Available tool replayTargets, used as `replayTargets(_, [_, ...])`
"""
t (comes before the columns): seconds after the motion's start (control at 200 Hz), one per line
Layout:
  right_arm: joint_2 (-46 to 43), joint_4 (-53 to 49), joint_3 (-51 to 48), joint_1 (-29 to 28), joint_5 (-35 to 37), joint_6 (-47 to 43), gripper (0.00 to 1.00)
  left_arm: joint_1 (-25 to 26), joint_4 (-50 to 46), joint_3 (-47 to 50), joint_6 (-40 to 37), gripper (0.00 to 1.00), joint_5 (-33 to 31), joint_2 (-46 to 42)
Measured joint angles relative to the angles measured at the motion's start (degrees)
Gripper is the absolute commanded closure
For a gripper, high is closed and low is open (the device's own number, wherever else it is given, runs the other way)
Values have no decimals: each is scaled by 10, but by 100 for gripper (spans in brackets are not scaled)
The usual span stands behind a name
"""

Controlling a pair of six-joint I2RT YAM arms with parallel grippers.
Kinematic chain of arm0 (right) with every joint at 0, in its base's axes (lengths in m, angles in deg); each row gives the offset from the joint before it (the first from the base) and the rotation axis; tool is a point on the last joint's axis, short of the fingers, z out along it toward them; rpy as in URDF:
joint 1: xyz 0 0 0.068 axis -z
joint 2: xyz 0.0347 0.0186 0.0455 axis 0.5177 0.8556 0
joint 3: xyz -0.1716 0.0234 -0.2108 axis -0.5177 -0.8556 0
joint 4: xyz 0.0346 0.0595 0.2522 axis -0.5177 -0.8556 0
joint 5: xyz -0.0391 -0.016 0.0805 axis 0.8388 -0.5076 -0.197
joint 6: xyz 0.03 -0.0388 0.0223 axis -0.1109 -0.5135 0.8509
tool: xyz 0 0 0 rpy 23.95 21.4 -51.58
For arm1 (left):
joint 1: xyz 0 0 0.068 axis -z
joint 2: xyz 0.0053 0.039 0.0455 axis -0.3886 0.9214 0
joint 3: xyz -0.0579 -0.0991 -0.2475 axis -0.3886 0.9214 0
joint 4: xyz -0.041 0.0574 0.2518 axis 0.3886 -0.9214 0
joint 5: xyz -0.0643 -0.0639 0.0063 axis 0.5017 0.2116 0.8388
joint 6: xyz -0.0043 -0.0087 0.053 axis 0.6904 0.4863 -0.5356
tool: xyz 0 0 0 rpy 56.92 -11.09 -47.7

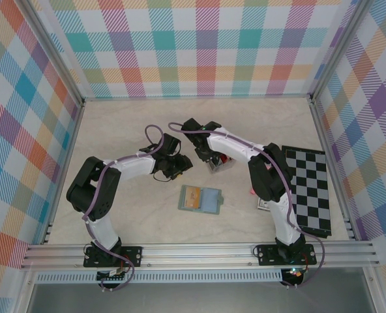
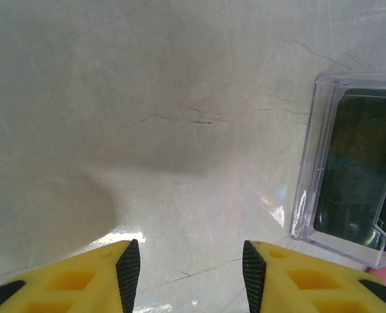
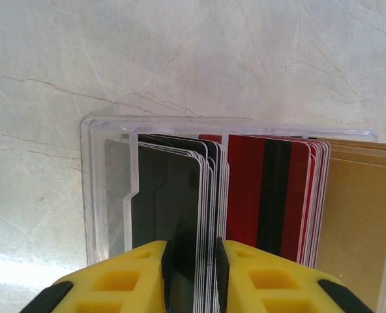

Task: Put the credit cards into the card holder
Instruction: Pick up the credit card from the storage box.

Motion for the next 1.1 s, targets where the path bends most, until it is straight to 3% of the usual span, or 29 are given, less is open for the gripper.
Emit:
replayTargets(0.75, [-29,-1,0,0,5,-5,90,0,5,0,0,54,4,0])
replayTargets(1.1, [-56,-2,0,9,-55,3,98,0,13,0,0,54,5,0])
